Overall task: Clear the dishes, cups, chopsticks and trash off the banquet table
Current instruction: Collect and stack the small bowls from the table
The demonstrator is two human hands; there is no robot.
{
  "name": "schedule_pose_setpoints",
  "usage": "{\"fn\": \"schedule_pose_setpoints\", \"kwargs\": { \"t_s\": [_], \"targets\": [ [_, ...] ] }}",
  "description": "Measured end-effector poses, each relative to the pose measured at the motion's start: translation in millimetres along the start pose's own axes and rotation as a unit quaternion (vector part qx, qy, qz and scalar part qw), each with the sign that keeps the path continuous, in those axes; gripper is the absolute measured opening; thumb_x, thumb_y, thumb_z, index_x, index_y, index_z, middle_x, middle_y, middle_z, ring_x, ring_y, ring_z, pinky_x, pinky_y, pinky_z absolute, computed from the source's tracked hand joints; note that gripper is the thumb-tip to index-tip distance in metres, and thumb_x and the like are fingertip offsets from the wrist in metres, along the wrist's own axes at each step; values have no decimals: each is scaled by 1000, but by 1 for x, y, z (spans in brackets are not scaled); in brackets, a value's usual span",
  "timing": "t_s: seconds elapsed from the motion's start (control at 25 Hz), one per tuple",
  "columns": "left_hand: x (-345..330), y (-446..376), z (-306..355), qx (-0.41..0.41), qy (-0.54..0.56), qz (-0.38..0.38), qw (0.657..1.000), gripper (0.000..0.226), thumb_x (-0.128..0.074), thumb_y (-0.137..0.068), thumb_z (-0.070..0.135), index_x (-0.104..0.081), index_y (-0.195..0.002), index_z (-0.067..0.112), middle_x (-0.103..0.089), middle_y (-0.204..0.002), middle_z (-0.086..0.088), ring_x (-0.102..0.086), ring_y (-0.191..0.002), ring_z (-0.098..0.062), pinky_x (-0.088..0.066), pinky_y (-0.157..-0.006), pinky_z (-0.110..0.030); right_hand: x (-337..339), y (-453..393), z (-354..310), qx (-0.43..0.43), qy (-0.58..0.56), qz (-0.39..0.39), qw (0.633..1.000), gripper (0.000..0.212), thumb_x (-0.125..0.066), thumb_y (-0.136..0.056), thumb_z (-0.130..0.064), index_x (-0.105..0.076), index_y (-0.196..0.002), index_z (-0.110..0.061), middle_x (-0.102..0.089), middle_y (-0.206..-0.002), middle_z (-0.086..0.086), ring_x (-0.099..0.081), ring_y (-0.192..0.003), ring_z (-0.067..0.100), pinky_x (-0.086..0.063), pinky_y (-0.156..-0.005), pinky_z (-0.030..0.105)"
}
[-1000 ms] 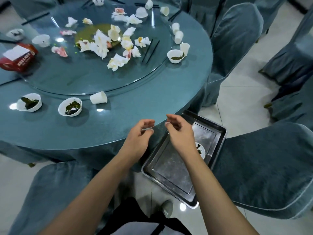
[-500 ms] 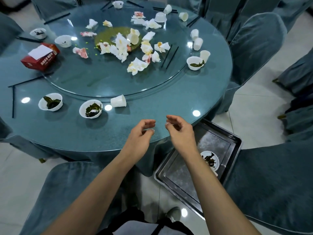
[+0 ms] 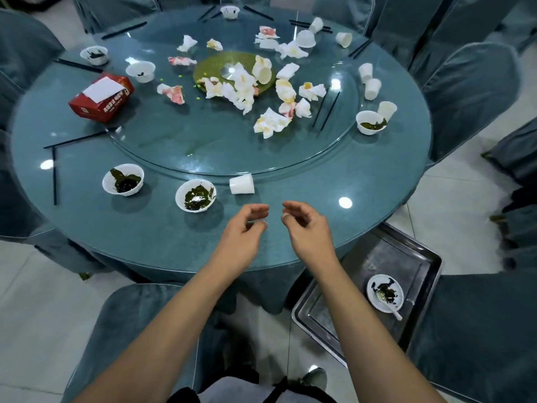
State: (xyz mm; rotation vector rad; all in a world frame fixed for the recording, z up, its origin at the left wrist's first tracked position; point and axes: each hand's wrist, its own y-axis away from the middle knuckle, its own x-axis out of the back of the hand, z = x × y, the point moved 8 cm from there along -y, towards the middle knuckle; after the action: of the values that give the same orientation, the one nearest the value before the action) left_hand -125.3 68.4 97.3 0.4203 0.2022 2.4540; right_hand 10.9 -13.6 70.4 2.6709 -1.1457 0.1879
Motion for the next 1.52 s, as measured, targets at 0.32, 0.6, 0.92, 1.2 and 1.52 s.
{"fn": "schedule_pose_setpoints", "kwargs": {
  "t_s": [0.32,0.6,0.92,1.2,1.52],
  "targets": [
    [69,-22,-25,1,24,24,999,32,-51,-99,1,-61,-126,15,-67,-125,2,-60,-111,-5,-45,-92,-23,-78,-8,-14,5,22,-32,999,22,-67,-93,-10,-70,-107,-27,-74,-107,-4,-69,-102,11,-53,-98,30],
    [114,-32,-48,14,59,76,995,30,-52,-98,-1,-64,-120,16,-68,-122,2,-61,-110,-6,-44,-87,-15,-126,-22,-21,11,35,-73,997,22,-67,-94,-9,-71,-109,-25,-74,-104,-7,-69,-97,3,-52,-93,22],
    [139,-51,-72,52,57,131,988,30,-52,-97,-3,-64,-118,15,-69,-117,0,-59,-90,-2,-42,-70,-8,-166,-52,-11,8,36,-133,990,23,-66,-93,-6,-70,-104,-27,-72,-98,-15,-68,-92,0,-51,-91,20],
    [142,-77,-89,92,60,184,977,30,-51,-99,1,-63,-109,27,-67,-116,9,-60,-99,-3,-43,-69,-5,-179,-95,3,-20,46,-172,984,17,-67,-94,-11,-72,-107,-20,-74,-100,-10,-68,-94,0,-51,-90,19],
    [144,-92,-113,137,50,221,964,27,-53,-100,6,-62,-118,23,-64,-112,14,-59,-91,14,-43,-69,-2,-193,-117,28,-57,94,-210,971,23,-67,-94,-10,-70,-114,-20,-70,-97,-14,-64,-90,-6,-52,-95,23]
  ]
}}
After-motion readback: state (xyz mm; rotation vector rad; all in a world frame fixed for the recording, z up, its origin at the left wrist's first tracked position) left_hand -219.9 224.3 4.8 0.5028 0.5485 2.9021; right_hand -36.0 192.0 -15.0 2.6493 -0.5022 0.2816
